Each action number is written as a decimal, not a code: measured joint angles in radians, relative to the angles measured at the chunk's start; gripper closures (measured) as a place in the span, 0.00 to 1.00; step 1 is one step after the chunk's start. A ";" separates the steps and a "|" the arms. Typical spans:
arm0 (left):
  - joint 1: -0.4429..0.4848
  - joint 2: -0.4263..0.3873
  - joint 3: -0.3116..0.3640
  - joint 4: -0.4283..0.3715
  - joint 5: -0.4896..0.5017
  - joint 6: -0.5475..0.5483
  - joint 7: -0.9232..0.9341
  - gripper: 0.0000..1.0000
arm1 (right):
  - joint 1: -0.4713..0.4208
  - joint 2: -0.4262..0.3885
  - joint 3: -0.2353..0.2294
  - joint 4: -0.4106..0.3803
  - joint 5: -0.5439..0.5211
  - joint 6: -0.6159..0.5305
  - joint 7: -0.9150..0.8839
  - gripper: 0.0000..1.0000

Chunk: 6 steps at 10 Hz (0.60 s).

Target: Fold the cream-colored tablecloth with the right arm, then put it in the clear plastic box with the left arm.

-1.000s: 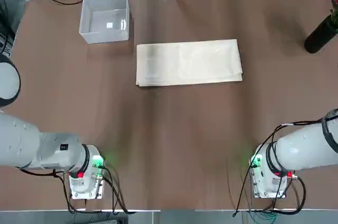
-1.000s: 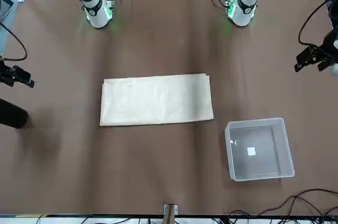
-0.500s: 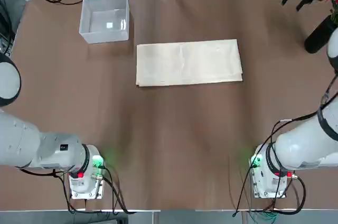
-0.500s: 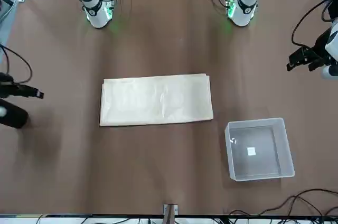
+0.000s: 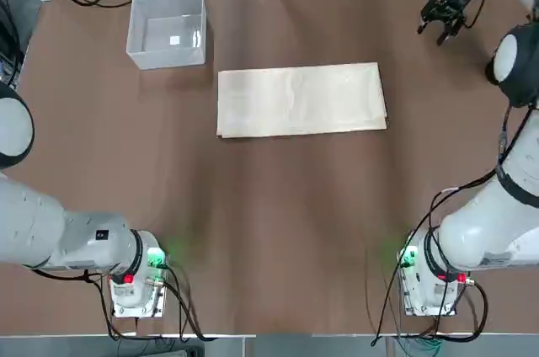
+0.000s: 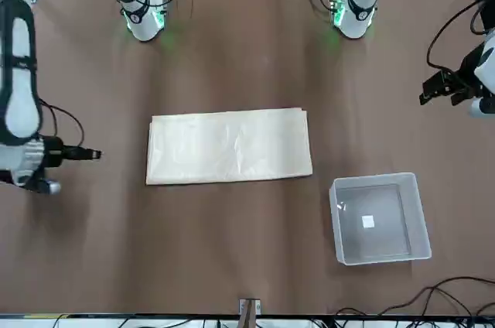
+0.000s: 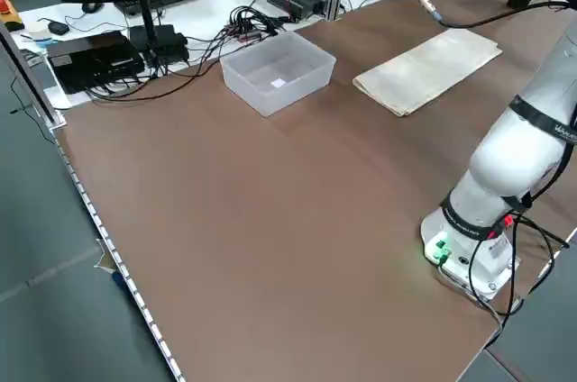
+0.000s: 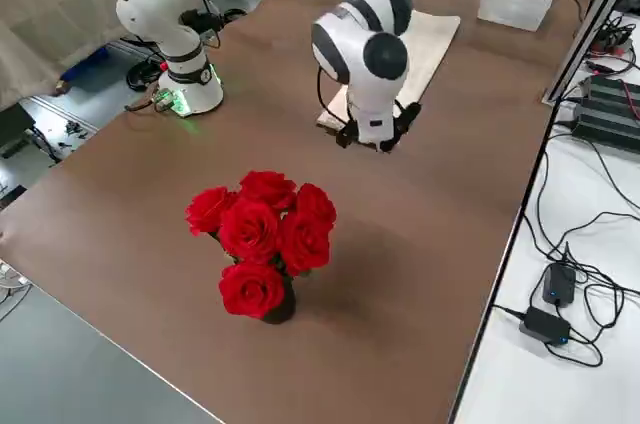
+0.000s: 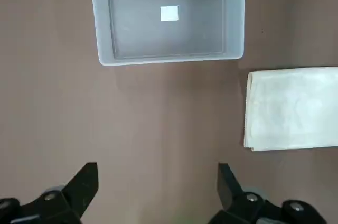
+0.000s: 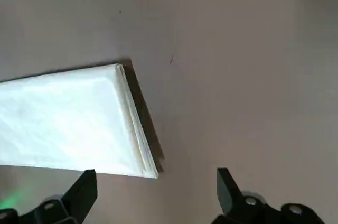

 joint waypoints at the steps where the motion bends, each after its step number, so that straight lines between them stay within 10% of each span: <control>1: -0.001 0.000 0.000 0.000 0.000 0.000 0.000 0.00 | 0.016 0.023 0.001 0.000 0.001 0.000 0.000 0.00; 6: -0.001 0.000 0.000 0.000 0.000 0.000 0.001 0.00 | 0.035 0.104 0.037 -0.023 0.080 0.093 -0.017 0.00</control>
